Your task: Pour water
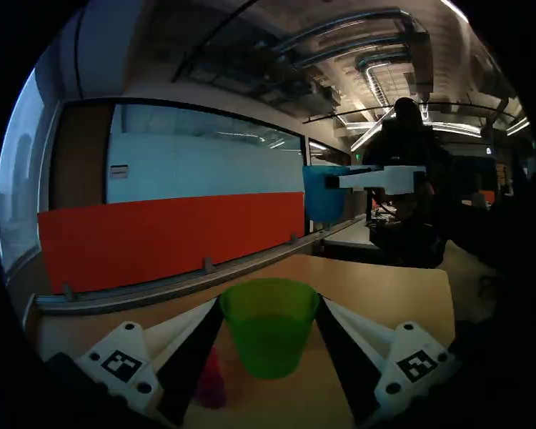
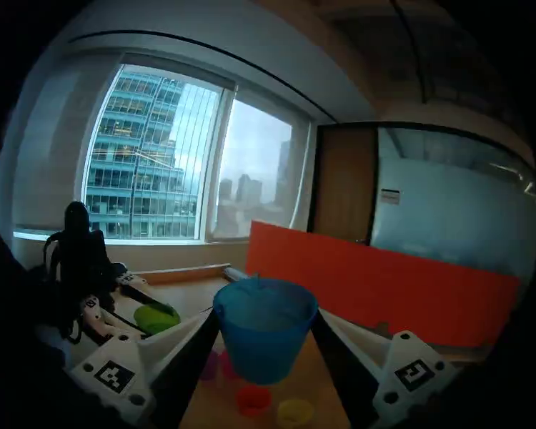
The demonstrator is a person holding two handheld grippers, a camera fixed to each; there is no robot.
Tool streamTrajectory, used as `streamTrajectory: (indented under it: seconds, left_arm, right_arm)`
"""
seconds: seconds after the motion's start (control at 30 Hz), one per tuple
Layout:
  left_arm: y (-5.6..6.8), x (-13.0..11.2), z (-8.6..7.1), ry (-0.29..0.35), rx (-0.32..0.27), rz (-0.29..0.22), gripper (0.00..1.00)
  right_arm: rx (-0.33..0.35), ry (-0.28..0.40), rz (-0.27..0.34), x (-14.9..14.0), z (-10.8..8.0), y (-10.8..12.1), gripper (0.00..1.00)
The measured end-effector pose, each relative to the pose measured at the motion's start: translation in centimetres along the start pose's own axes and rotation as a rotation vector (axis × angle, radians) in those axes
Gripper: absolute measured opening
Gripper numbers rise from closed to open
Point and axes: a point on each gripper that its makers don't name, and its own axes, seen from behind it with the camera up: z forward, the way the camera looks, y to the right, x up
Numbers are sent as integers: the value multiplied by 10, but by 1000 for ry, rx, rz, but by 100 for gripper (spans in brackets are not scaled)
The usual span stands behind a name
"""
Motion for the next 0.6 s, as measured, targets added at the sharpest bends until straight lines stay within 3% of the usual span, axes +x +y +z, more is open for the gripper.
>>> streamTrajectory:
  seconds: [0.3,0.6]
  left_arm:
    - [-12,4,-12,5,27,3,89]
    - [-16,2,-17,0,36,-5,89]
  right_arm:
    - [-28,-9,10,-10,-15,12,91]
    - [-22,-27,17,-21,-18,10,92]
